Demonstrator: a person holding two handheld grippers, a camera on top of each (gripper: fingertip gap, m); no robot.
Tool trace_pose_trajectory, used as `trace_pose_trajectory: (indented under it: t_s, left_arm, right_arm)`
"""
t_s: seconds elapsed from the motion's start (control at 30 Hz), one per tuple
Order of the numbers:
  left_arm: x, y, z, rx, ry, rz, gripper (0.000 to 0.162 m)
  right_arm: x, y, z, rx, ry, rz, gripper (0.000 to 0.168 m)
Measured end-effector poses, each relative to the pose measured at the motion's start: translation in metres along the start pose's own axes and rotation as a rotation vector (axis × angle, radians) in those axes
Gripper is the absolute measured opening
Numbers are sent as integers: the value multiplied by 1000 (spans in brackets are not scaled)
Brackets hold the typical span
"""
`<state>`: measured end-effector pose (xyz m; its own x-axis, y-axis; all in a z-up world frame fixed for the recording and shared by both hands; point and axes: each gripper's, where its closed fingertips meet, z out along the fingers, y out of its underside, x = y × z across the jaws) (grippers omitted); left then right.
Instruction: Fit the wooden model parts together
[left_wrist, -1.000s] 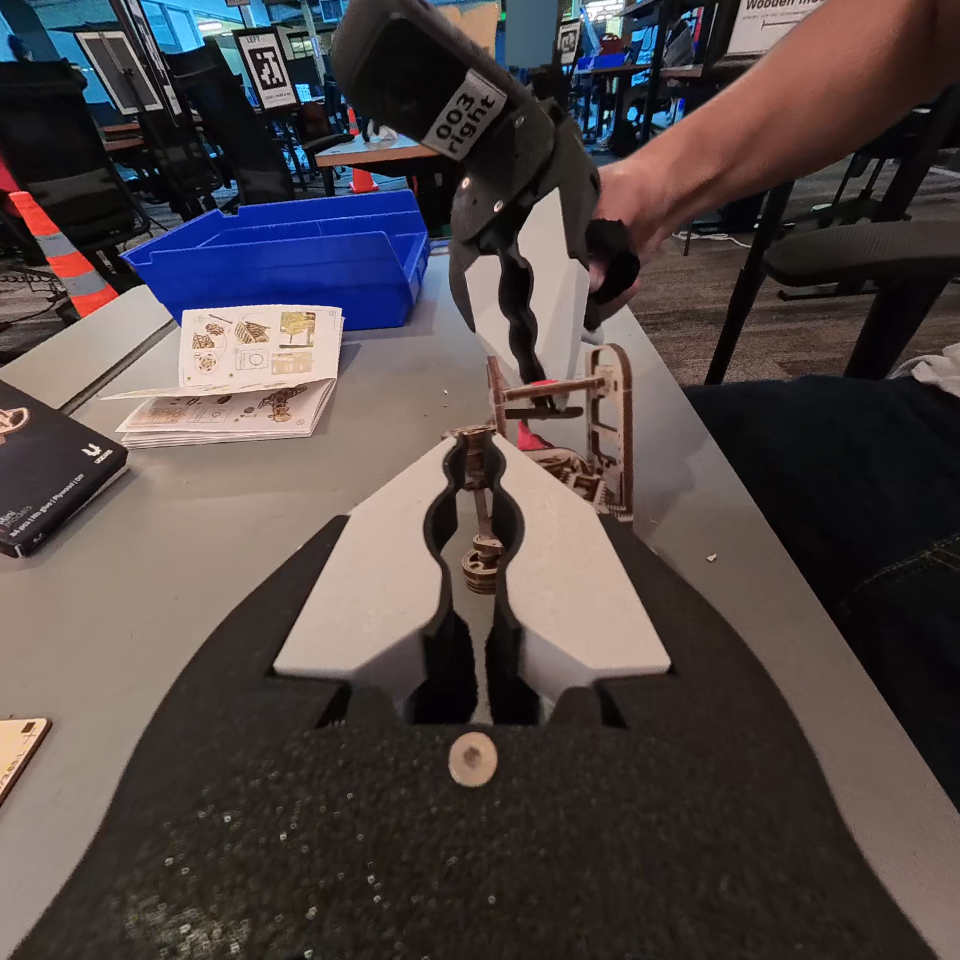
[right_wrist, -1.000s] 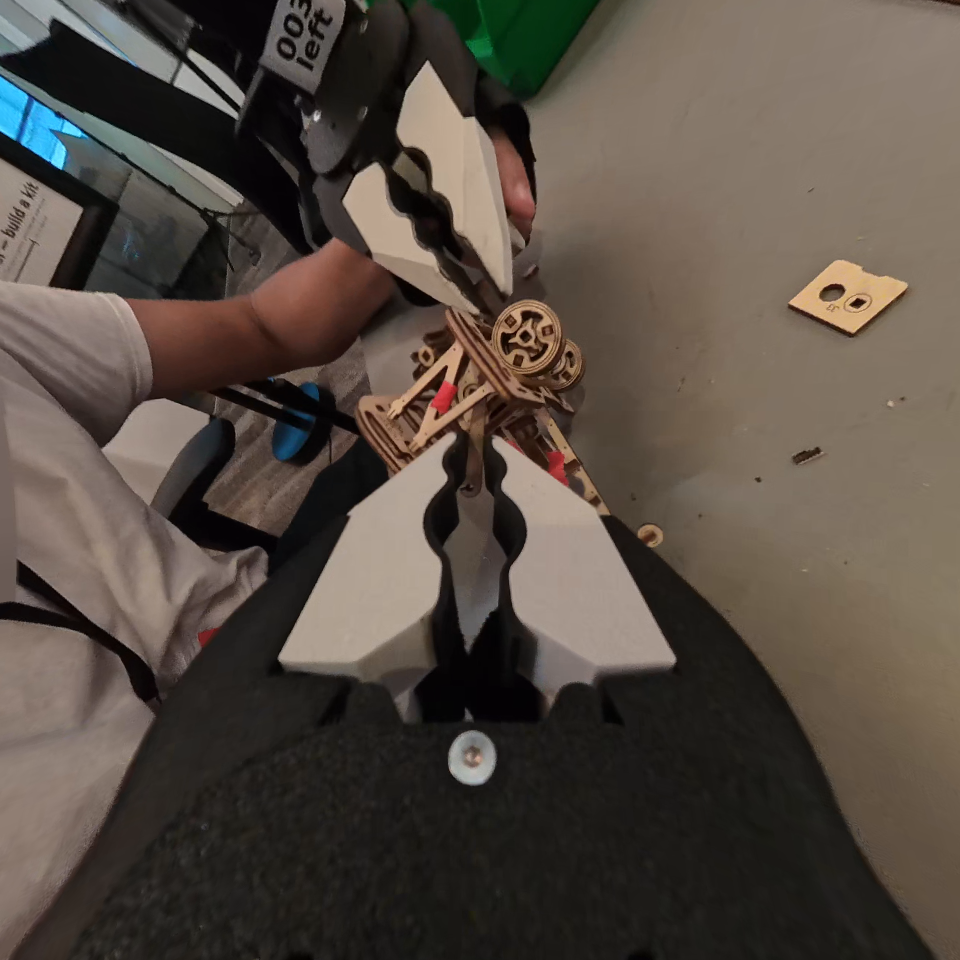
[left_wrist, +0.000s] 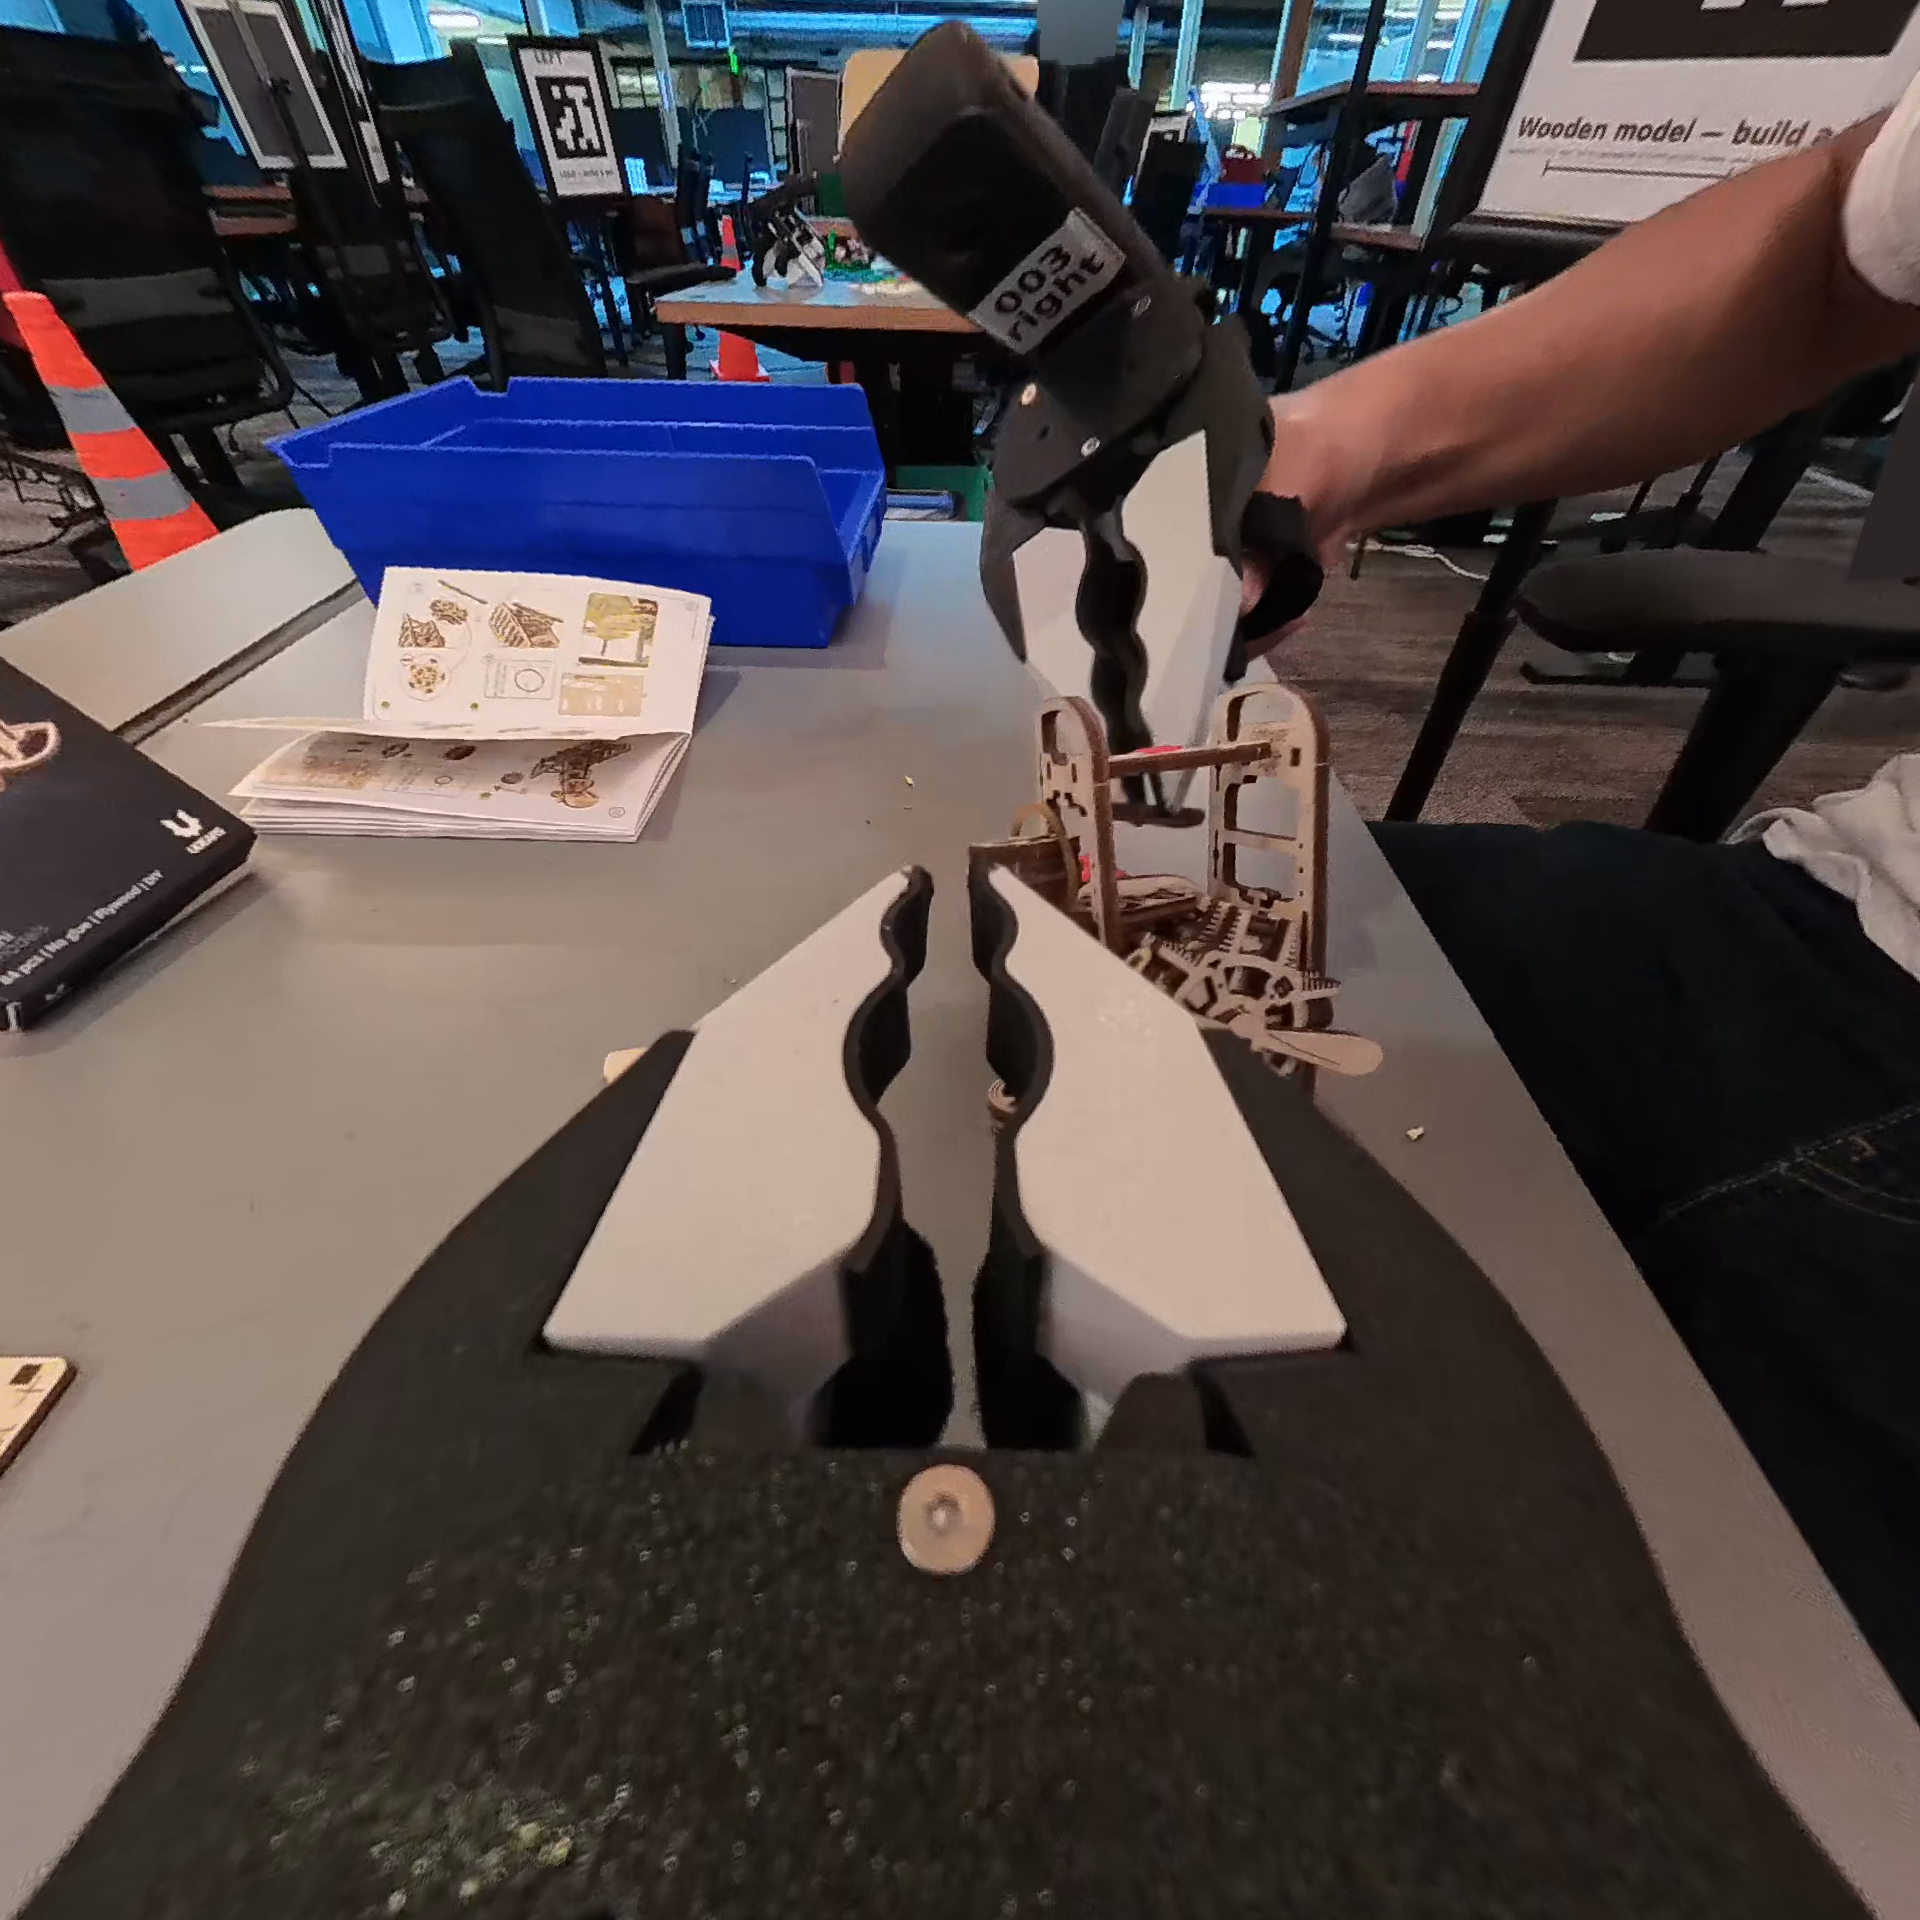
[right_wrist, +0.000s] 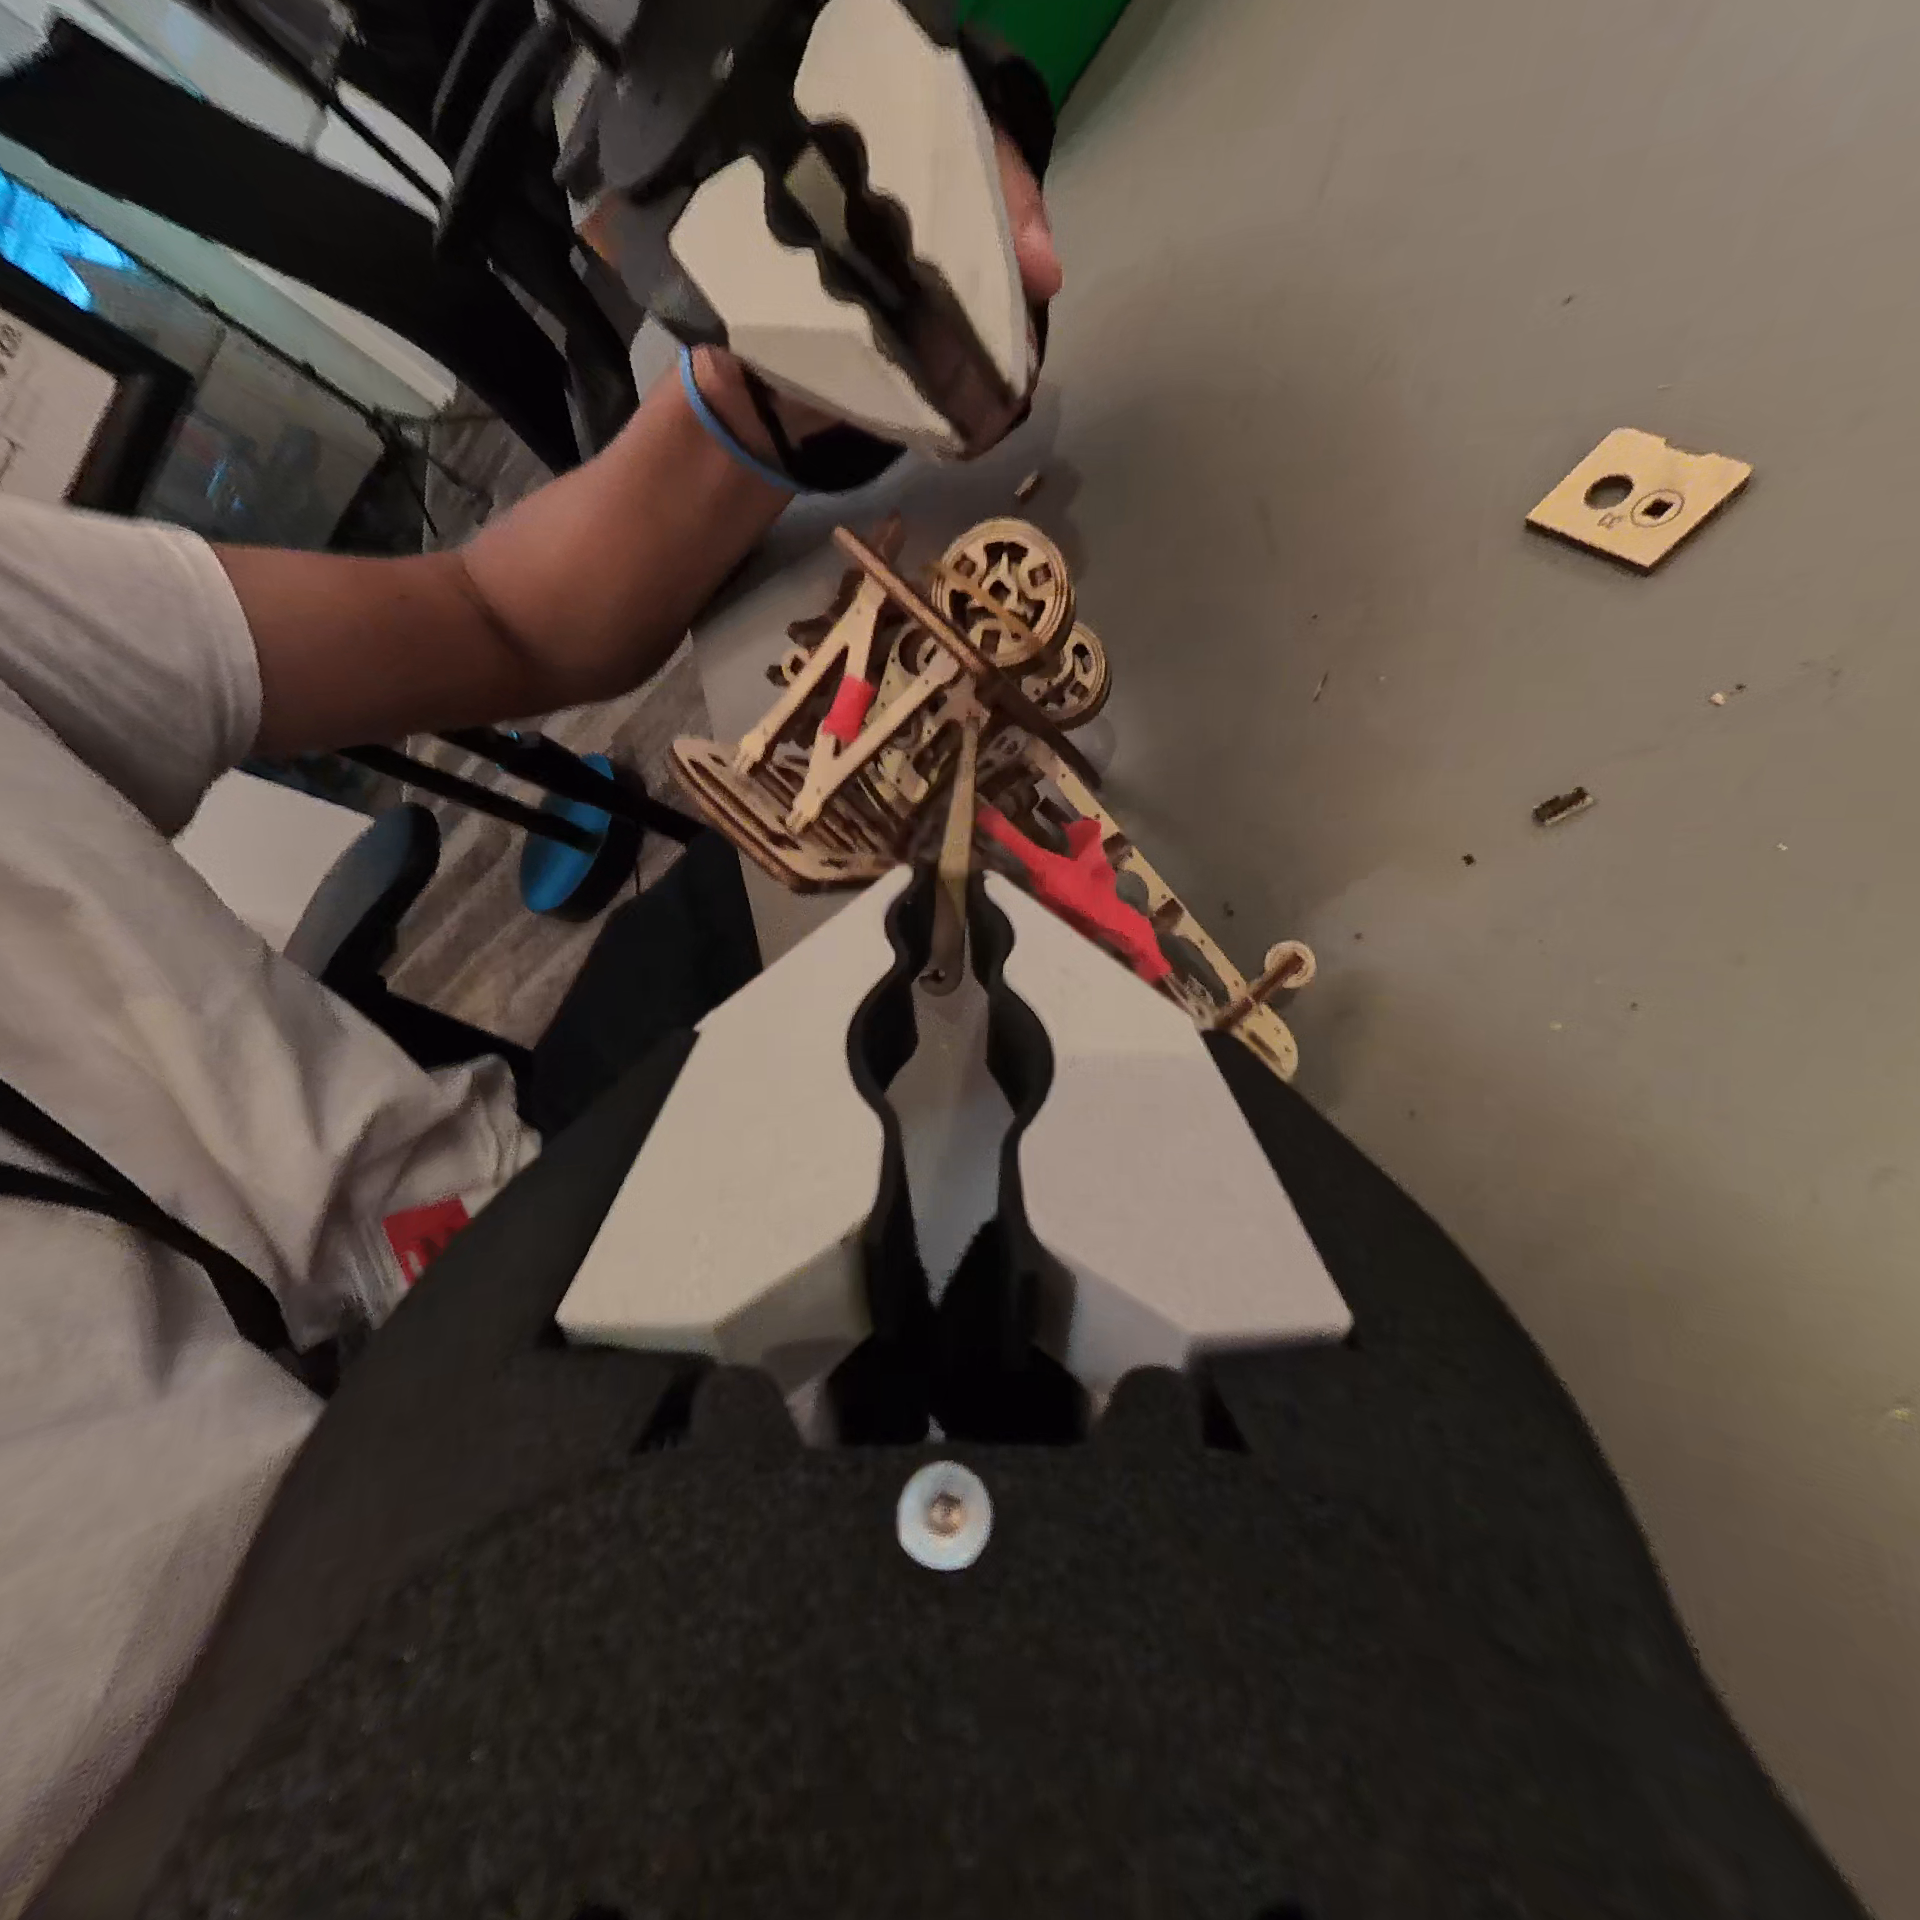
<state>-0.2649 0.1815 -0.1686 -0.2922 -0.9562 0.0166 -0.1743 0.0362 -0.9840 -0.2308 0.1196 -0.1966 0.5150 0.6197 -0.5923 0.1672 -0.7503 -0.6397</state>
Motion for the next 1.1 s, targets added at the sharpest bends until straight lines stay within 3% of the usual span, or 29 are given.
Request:
trace_pose_trajectory:
  t_s: [0.13,0.23,0.4,0.5,0.7,0.9,1.1]
  left_arm:
    - [-1,3,1,-6,2,-12,6]
    - [3,4,4,-4,25,-31,6]
    - [7,1,7,12,32,-27,6]
    - [5,3,8,9,32,-38,6]
    - [5,8,11,8,53,-68,7]
    - [8,6,12,11,45,-41,6]
    - [11,6,13,5,48,-33,6]
  right_arm:
    - [13,7,-25,-111,55,-145,4]
    - [16,-21,-48,-186,22,-269,4]
    - [36,-44,-42,-628,-29,-508,4]
    - [27,-46,-32,-853,-180,-583,4]
    - [3,-46,-25,-1136,-463,-486,4]
    - [8,-40,-19,-1330,-505,-453,4]
    - [4,-45,-21,-1409,-518,-392,4]
